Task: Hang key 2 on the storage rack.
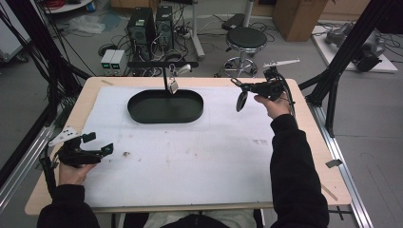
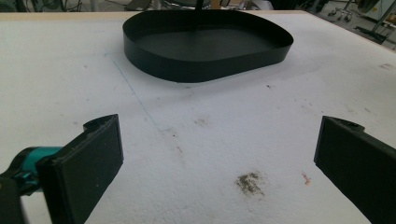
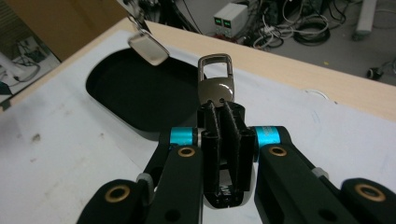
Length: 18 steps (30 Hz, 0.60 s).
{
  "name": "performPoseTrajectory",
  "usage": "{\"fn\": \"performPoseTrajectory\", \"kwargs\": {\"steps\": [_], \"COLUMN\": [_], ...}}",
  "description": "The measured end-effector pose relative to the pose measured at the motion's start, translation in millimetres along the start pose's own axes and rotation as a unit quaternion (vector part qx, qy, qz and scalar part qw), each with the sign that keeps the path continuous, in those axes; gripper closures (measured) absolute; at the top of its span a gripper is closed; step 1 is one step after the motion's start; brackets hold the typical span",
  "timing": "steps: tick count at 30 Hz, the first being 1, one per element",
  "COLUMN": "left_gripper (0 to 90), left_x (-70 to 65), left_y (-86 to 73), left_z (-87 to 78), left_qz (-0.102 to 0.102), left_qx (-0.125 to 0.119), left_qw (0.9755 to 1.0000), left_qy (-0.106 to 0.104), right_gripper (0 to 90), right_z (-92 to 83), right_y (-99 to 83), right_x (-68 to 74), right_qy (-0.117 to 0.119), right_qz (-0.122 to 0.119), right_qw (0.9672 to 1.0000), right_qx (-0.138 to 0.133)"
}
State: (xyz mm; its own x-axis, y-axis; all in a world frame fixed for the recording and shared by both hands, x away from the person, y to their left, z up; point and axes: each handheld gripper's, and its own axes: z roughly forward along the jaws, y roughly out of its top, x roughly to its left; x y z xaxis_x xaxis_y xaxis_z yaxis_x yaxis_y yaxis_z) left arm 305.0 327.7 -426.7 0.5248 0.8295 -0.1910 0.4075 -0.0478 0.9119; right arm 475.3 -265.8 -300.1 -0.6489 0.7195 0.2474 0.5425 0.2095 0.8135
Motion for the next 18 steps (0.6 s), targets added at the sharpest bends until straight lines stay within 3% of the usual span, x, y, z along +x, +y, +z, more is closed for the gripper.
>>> {"fn": "performPoseTrajectory", "kwargs": {"steps": [18], "left_gripper": [1.8], "left_x": [0.2], "left_y": [0.3], "left_z": [0.0], "left_qz": [-0.001], "left_qx": [-0.004], "left_qw": [1.0000], "left_qy": [-0.002], "right_gripper": [85.8], "right_z": [16.8], "right_y": [24.0], "right_x": [28.9], "right_qy": [0.040], "right_qz": [-0.022], "right_qw": [0.9989], "right_qx": [-0.006]}}
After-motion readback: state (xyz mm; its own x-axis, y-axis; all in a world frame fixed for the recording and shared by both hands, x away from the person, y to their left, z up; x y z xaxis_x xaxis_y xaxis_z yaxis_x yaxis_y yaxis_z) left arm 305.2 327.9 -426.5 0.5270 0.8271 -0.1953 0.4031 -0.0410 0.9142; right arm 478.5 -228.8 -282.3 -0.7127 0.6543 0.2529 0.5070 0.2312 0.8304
